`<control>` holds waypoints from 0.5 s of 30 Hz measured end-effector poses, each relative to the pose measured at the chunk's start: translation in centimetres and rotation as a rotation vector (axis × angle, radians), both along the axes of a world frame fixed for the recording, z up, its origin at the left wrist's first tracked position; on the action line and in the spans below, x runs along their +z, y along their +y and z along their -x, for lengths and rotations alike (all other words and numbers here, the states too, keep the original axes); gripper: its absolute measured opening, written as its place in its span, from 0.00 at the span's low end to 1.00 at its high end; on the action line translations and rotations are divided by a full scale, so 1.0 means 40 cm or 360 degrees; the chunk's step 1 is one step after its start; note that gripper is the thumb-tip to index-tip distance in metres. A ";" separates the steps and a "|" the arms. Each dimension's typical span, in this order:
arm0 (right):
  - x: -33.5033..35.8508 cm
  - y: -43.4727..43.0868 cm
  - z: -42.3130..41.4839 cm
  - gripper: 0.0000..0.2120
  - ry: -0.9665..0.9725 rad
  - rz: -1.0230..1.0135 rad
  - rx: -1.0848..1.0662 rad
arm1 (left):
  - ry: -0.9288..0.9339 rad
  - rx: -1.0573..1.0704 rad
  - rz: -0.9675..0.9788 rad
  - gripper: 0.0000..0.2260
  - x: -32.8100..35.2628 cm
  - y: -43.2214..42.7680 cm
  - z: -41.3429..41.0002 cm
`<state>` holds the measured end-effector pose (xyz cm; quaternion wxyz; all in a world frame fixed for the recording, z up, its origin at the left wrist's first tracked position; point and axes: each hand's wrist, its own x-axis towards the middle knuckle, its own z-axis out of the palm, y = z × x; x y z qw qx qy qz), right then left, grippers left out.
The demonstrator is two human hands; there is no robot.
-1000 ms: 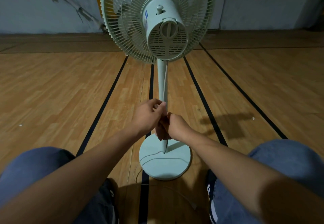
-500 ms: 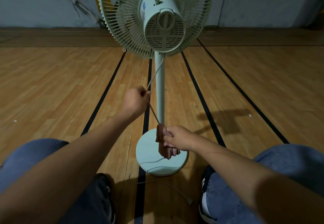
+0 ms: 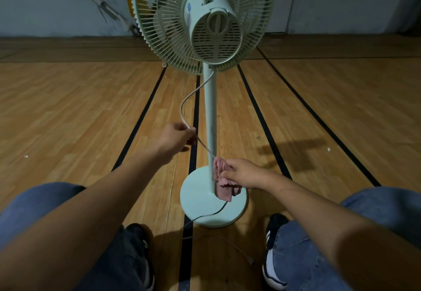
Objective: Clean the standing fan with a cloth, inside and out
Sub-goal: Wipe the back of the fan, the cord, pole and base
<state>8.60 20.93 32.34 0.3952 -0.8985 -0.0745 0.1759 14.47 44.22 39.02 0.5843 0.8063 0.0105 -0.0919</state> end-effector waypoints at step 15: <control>0.024 0.044 0.013 0.09 -0.0006 -0.0399 -0.0135 | 0.0042 -0.0214 -0.0079 0.12 -0.007 -0.023 0.039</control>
